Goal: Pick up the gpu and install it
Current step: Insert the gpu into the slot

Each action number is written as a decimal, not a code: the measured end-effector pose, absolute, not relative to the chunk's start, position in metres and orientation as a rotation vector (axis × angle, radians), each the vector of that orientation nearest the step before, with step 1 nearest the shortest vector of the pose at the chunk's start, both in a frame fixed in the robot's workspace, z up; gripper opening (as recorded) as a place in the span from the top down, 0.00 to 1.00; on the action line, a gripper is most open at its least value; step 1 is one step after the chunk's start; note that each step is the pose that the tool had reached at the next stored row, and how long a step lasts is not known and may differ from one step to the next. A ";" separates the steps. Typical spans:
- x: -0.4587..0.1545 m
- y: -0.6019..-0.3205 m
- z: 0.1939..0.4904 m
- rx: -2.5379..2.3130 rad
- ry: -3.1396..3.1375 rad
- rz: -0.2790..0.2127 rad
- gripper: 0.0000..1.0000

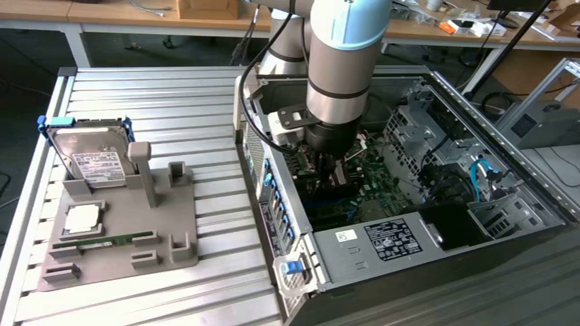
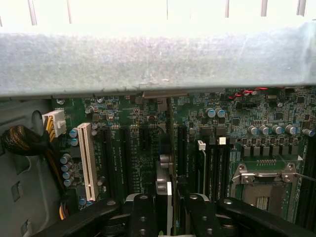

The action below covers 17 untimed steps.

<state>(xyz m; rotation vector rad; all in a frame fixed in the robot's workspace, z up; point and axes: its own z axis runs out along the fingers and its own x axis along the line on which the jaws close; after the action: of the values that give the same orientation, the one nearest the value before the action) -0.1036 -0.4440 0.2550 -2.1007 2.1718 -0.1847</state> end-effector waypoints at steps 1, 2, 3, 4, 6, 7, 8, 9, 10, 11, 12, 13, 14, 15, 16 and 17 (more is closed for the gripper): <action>-0.104 -0.444 0.255 -2.101 2.172 -0.185 0.73; -0.104 -0.444 0.255 -2.101 2.172 -0.185 0.73; -0.104 -0.444 0.255 -2.101 2.172 -0.185 0.73; -0.104 -0.444 0.256 -2.100 2.172 -0.185 0.73; -0.104 -0.444 0.257 -2.100 2.171 -0.185 0.73; -0.104 -0.444 0.258 -2.099 2.170 -0.184 0.73; -0.104 -0.444 0.260 -2.099 2.171 -0.185 0.73; -0.104 -0.444 0.261 -2.100 2.171 -0.186 0.73; -0.104 -0.444 0.261 -2.099 2.171 -0.186 0.73; -0.104 -0.444 0.261 -2.099 2.171 -0.186 0.73; -0.104 -0.444 0.261 -2.099 2.171 -0.186 0.73; -0.104 -0.444 0.262 -2.100 2.171 -0.186 0.73; -0.104 -0.444 0.262 -2.100 2.171 -0.186 0.73; -0.104 -0.444 0.262 -2.100 2.171 -0.186 0.73; -0.104 -0.444 0.262 -2.100 2.171 -0.186 0.73; -0.104 -0.444 0.262 -2.100 2.171 -0.186 0.73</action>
<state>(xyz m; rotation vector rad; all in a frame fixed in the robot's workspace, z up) -0.1036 -0.4444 0.2617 -2.0998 2.1710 -0.1864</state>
